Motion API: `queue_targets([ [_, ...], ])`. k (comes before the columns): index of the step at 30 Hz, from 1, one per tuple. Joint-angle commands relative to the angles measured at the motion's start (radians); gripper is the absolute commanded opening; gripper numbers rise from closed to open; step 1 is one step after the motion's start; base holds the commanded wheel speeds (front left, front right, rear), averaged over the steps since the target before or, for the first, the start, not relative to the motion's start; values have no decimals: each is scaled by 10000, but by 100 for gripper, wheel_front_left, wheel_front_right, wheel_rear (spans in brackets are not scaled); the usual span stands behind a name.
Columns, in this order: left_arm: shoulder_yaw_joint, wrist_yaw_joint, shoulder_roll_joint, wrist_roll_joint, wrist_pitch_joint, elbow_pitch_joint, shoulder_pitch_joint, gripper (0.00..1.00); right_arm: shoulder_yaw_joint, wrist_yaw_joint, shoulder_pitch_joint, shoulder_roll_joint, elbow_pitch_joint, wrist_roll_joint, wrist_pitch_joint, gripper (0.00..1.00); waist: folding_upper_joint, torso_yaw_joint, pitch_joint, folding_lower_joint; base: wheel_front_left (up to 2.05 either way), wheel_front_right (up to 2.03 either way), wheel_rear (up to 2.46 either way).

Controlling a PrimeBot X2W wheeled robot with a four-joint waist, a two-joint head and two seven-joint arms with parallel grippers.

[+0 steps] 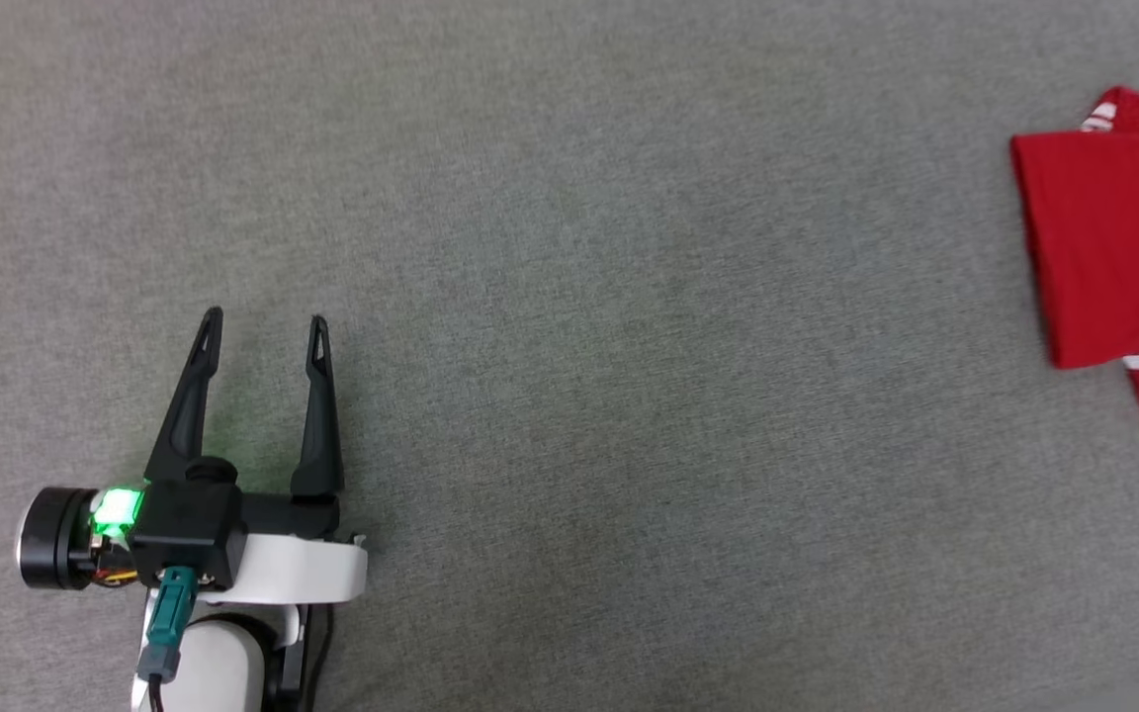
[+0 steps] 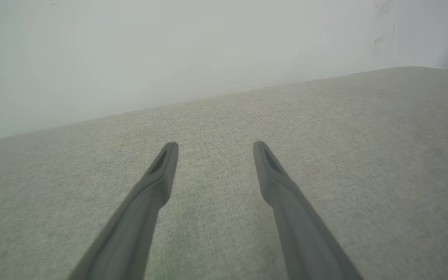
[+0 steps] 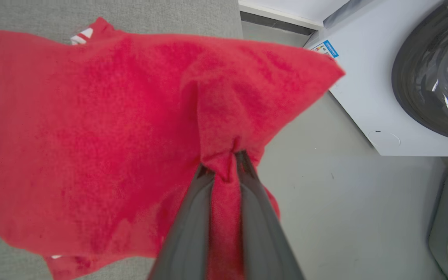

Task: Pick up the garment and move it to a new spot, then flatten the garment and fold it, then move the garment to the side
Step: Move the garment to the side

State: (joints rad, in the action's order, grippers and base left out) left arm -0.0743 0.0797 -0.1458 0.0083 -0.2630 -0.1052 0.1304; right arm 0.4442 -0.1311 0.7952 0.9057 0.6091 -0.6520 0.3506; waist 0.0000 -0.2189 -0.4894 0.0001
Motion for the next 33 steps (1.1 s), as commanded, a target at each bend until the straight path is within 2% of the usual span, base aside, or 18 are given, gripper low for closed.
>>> queue_targets([
  [1,-25,53,-37,43,-22,-40,146,100,-88,7,211,-264,256,96,-74,0,0,59,-188,-1,0,0,0],
  [5,-88,125,-4,-4,-22,28,232,100,-446,7,520,-667,907,595,-585,0,0,130,-143,-1,0,0,0],
  [6,-100,155,17,-25,-22,65,216,100,-447,7,450,-823,1059,643,-596,34,0,150,-58,-1,0,0,0],
  [7,-105,176,46,-50,-22,95,180,100,-461,7,428,-917,1147,743,-676,100,0,170,50,-1,0,0,0],
  [13,-105,245,177,-205,-22,262,-117,100,-715,7,379,-866,1458,1354,-1310,100,0,318,829,-1,0,0,0],
  [20,-9,339,395,-350,-22,410,-749,100,-1537,7,260,-1199,624,2145,-3333,100,0,660,2114,-1,0,0,0],
  [27,-57,467,590,-312,-22,446,-1560,100,-2392,7,-719,-2227,-1014,3167,-5008,100,0,1130,3259,-1,0,0,0],
  [33,54,443,692,-468,-22,487,-2083,100,-3381,7,-2371,-3592,-2792,4049,-5740,100,0,1640,3958,-1,0,0,0],
])
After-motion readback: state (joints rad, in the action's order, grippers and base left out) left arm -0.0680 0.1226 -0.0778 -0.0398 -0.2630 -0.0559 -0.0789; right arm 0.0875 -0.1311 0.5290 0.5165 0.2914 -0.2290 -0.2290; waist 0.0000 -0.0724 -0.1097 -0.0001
